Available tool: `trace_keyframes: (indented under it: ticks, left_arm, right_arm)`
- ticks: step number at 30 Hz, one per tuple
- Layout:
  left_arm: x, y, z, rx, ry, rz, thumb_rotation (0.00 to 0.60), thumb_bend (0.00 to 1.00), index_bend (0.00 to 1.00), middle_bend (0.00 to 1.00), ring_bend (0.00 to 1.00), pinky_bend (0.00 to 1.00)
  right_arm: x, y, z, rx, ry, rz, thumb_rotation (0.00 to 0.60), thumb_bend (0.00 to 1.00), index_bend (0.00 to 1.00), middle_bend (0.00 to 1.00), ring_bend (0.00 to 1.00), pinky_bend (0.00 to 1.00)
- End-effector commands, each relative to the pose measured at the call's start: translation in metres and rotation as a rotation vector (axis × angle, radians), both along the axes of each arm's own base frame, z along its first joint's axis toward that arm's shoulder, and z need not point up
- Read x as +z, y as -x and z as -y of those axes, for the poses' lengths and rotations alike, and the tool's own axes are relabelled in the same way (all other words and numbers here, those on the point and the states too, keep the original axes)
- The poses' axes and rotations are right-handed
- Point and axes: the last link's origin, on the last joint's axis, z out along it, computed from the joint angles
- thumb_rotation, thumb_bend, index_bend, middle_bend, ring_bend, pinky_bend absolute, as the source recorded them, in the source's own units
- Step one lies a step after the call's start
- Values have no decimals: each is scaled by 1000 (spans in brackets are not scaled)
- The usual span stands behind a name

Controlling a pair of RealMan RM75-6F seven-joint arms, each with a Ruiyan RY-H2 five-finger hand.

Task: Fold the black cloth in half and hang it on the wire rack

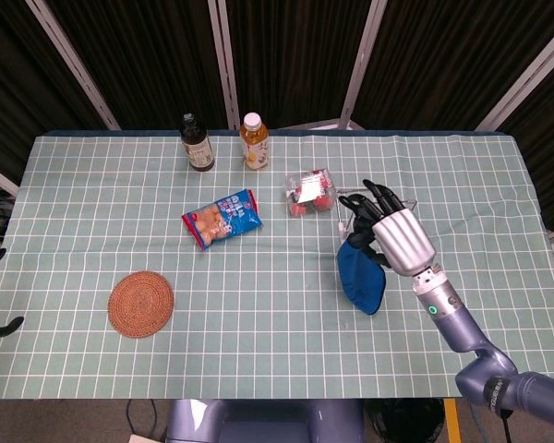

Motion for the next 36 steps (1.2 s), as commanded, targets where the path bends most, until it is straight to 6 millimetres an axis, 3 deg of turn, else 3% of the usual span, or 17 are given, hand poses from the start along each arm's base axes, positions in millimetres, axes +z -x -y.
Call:
trace_keyframes:
  ticks: [1, 8, 18, 26, 36]
  left_arm:
    - [2, -1, 2, -6, -3, 6, 600, 0, 0, 0, 0, 0]
    - [3, -1, 3, -12, -1, 11, 600, 0, 0, 0, 0, 0]
    - [2, 1, 0, -1, -1, 4, 600, 0, 0, 0, 0, 0]
    - [0, 3, -2, 13, 1, -7, 600, 0, 0, 0, 0, 0]
    - [1, 8, -6, 36, -1, -10, 600, 0, 0, 0, 0, 0]
  right_arm:
    - [29, -3, -10, -62, 95, 8, 600, 454, 716, 190, 0, 150]
    - [49, -12, -24, -170, 181, -15, 600, 472, 728, 189, 0, 164]
    - [42, -7, -12, -307, 214, -28, 600, 480, 736, 190, 0, 173]
    - [18, -16, 16, -359, 231, -67, 600, 490, 740, 190, 0, 181]
    - [7, -31, 55, -408, 305, -105, 600, 491, 741, 191, 0, 183]
